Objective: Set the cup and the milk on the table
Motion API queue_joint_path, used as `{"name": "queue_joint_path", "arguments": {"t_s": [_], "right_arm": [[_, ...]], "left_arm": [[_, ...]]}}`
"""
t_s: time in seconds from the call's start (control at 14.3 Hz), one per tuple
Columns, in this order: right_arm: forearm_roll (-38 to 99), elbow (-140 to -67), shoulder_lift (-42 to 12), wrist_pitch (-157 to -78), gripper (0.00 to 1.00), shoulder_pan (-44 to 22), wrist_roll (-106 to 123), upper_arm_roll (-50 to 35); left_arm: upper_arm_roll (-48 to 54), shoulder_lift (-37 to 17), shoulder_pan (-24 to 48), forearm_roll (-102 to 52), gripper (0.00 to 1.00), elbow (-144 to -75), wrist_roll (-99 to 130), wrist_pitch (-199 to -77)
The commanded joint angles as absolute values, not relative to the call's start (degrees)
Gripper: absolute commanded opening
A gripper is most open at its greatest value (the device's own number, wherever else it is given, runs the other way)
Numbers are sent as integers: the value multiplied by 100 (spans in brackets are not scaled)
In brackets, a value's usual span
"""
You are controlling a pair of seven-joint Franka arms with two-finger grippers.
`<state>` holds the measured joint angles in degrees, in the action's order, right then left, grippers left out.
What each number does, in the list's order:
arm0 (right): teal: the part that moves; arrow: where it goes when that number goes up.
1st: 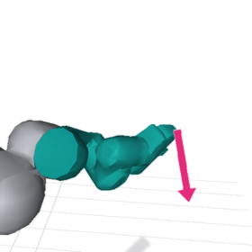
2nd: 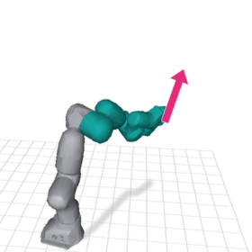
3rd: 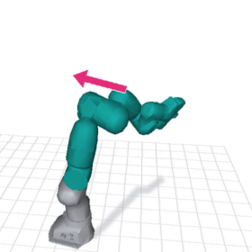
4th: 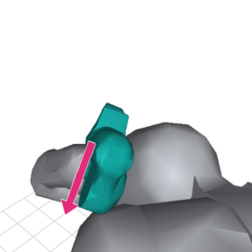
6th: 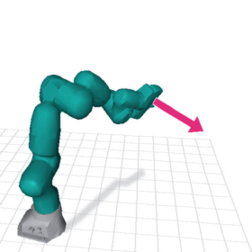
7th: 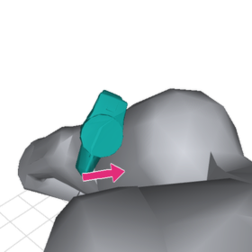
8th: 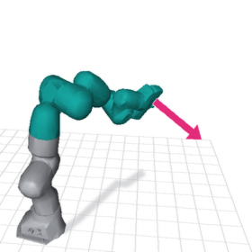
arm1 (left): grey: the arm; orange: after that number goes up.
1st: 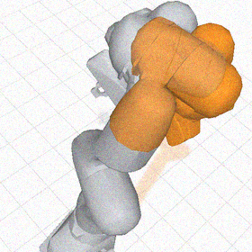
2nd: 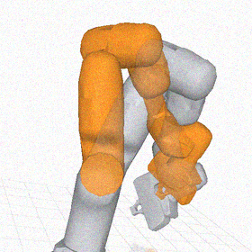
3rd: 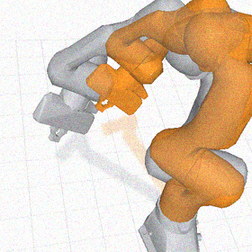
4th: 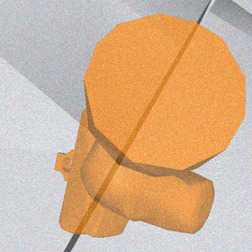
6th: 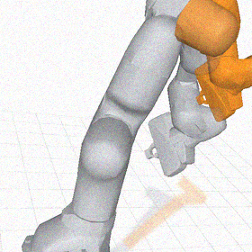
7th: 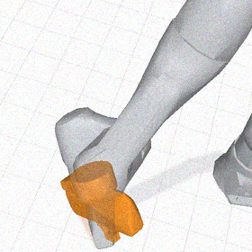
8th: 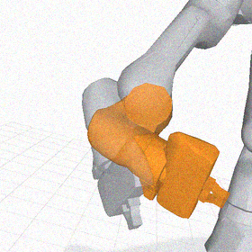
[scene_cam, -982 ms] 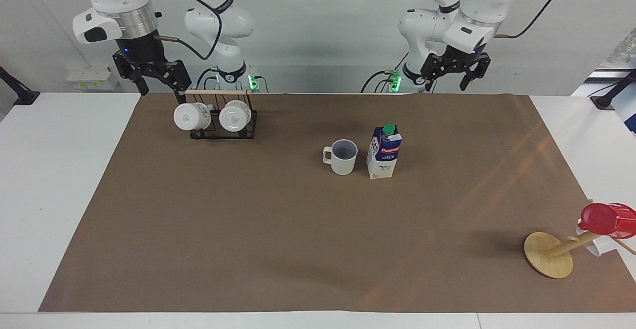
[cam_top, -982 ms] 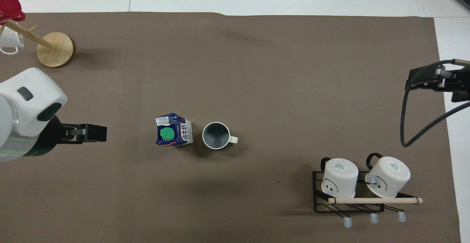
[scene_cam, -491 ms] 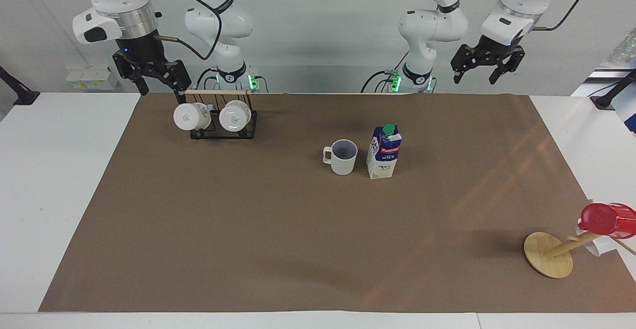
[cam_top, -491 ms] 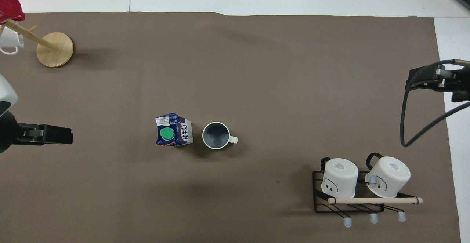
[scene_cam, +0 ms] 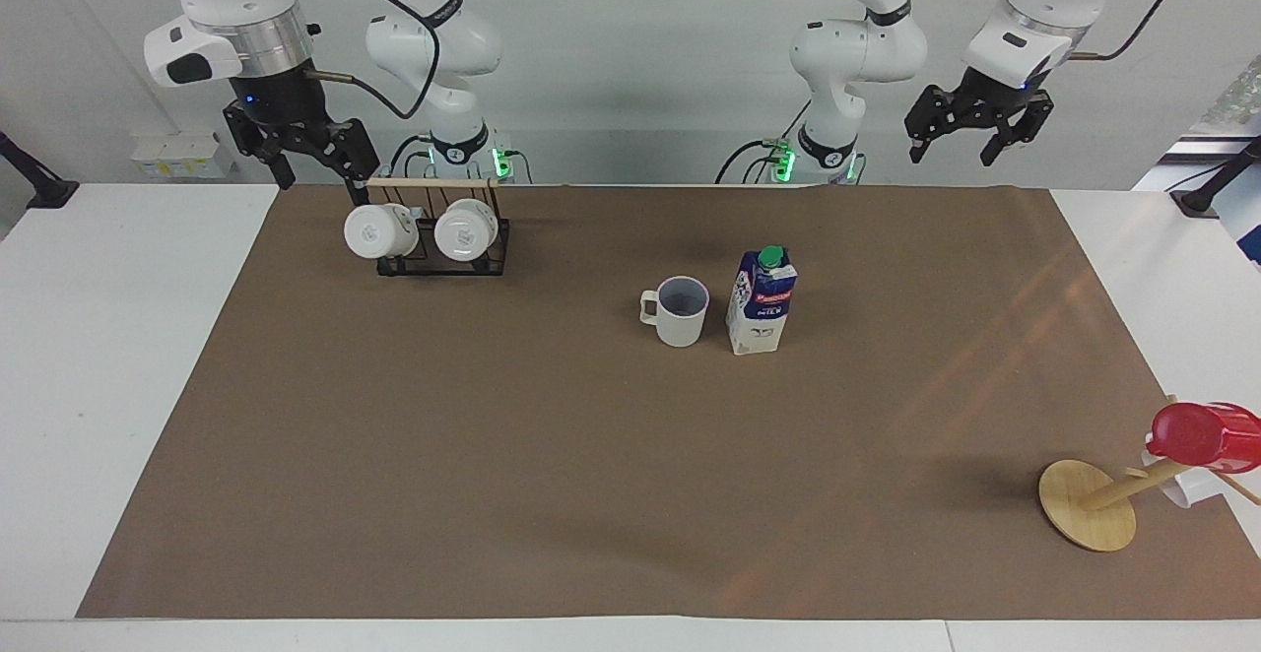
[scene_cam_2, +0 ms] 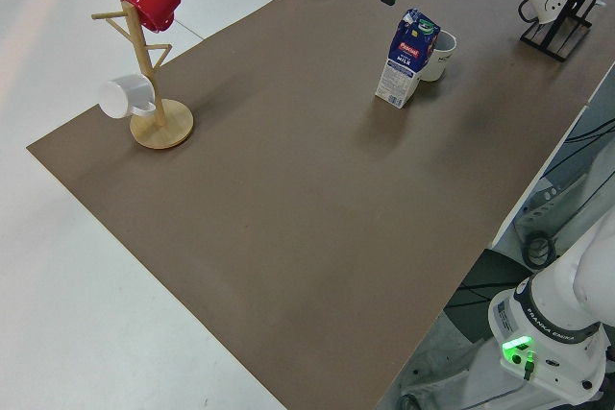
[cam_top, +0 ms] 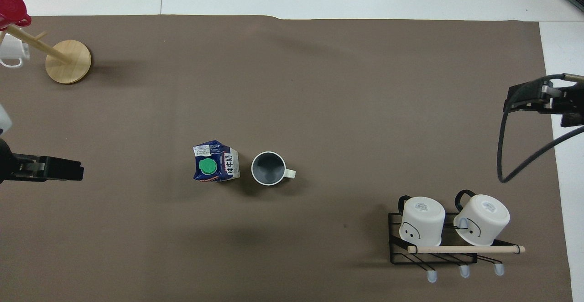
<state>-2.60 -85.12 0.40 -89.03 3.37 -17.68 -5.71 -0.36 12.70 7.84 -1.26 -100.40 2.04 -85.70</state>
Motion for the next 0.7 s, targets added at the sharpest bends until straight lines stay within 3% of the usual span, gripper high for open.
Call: {"name": "queue_joint_path", "arguments": {"t_s": [0.0,0.63], "right_arm": [[-123,-8473,44,-8833,100,422,-1670,-598],[-123,-8473,44,-8833,100,422,-1670,-598]], "left_arm": [[9,1230,668,-114,100,-9932,-26,-8446],[26,1213,650,-88,100,-9932,62,-8525]]}}
